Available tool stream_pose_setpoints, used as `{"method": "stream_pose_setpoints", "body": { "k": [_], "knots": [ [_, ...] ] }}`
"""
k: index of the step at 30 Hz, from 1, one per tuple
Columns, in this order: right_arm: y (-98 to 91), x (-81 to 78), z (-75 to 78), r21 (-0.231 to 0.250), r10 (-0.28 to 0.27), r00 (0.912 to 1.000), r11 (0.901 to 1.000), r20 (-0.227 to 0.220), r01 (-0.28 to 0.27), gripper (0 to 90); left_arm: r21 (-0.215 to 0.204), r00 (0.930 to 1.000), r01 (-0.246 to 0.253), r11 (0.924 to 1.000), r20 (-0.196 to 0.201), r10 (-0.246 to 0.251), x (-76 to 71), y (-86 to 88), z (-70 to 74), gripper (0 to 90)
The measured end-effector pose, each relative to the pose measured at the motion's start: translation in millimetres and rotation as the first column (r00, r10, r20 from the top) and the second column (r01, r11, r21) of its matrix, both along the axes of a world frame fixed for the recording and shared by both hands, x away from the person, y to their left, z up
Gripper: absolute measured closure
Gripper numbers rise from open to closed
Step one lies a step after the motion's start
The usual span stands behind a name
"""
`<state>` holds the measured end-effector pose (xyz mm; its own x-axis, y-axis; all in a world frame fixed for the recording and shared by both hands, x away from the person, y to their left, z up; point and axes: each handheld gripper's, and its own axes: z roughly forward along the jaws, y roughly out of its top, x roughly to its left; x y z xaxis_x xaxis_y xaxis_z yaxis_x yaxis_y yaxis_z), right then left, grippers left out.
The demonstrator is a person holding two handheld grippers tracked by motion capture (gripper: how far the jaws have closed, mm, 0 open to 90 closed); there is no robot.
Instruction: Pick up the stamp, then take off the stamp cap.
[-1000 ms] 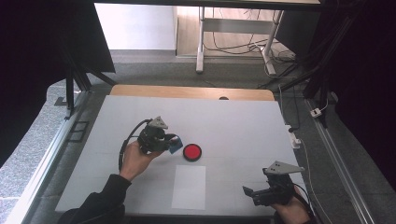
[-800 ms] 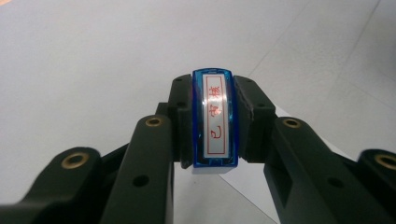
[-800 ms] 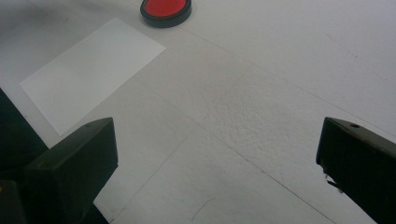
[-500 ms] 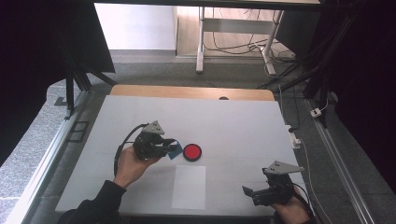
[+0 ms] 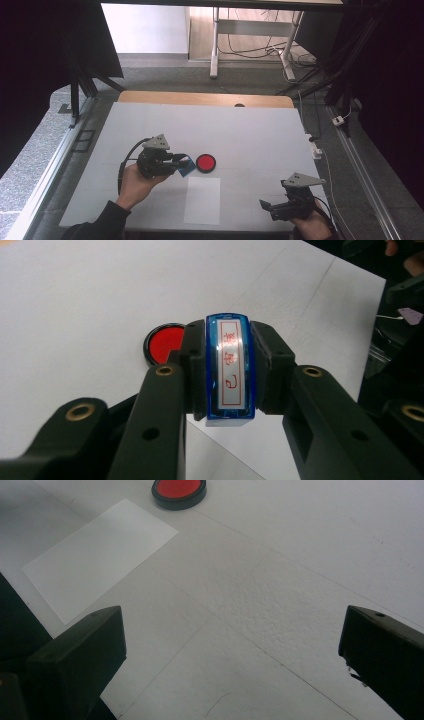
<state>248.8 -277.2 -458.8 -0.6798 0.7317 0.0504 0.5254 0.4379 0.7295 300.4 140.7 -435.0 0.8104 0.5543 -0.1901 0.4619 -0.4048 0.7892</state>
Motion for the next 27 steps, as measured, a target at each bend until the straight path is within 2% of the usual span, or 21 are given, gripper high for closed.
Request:
{"method": "stream_pose_setpoints", "body": {
  "k": [2, 9, 14, 20, 27],
  "knots": [
    [0.2, 0.0, -0.1, 0.0, 0.0, 1.0, 1.0, 0.0, 0.0, 0.0, -0.005, 1.0, 0.003, 1.0, 0.002, -0.003, -3.1, 0.8, 0.7, 70.2],
    [0.7, -0.4, 0.1, -0.005, 0.002, 1.0, 1.0, 0.001, -0.002, 0.0, -0.067, 0.9994, 0.034, 0.9972, 0.004, -0.033, -14.6, 4.6, 3.7, 70.2],
    [0.8, -0.7, 0.2, -0.009, 0.003, 1.0, 1.0, 0.002, -0.003, 0.0, -0.089, 0.9985, 0.055, 0.9946, 0.013, -0.054, -21.2, 5.4, 5.1, 70.2],
    [0.8, -1.0, 0.0, -0.006, 0.004, 1.0, 1.0, 0.006, -0.004, 0.0, -0.104, 0.9979, 0.065, 0.9925, 0.015, -0.063, -23.3, 5.3, 4.2, 70.3],
    [-0.3, -2.7, 2.0, 0.011, 0.012, 0.9996, 0.9999, 0.027, -0.012, 0.0, -0.097, 0.9969, 0.077, 0.9923, 0.021, -0.076, -23.6, 2.4, 4.0, 70.3]
  ]
}}
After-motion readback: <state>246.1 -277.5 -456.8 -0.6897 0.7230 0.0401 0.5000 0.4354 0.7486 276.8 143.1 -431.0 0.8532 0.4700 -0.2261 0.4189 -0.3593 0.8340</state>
